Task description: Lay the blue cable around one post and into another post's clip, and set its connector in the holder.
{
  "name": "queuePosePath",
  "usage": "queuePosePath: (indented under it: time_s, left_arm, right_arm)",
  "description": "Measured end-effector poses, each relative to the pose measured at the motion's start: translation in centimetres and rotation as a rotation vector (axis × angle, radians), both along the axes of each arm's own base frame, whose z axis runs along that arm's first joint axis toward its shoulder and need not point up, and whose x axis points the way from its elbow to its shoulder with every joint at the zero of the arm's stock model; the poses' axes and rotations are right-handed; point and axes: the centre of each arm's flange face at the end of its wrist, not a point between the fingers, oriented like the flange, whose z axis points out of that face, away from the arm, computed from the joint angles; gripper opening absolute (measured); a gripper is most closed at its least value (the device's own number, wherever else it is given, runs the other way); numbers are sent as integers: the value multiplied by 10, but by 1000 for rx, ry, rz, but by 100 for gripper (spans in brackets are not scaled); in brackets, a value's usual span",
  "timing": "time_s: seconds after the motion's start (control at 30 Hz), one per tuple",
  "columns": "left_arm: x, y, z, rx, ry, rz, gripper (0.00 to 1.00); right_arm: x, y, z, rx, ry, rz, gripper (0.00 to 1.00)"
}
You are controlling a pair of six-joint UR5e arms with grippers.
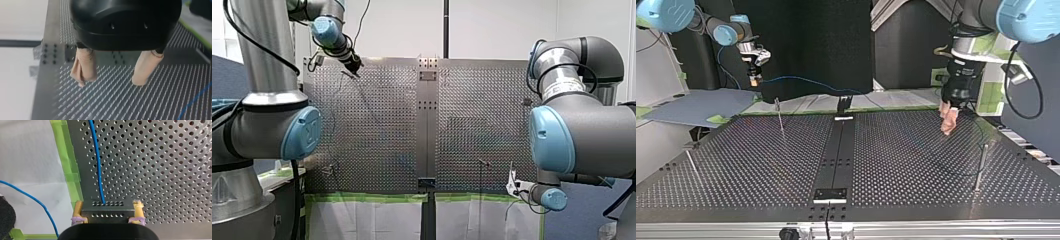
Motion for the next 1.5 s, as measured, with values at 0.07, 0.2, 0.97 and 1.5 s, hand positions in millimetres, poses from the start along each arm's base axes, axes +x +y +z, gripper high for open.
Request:
queuePosePath:
  time_s: [0.07,0.2,0.97,1.5]
  left_arm:
    - [1,-5,-11,-14,15,-13,100]
    - [4,-15,-33,-38,48,-18,100]
    - [-7,-69,-166,-141,220,33,100]
    - [-24,-137,-229,-281,306,-157,100]
  right_arm:
    - [0,0,0,1,1,-1,0]
    - [0,0,0,2,2,-5,0]
    - [0,0,0,0,0,-8,0]
    - [0,0,0,3,0,-8,0]
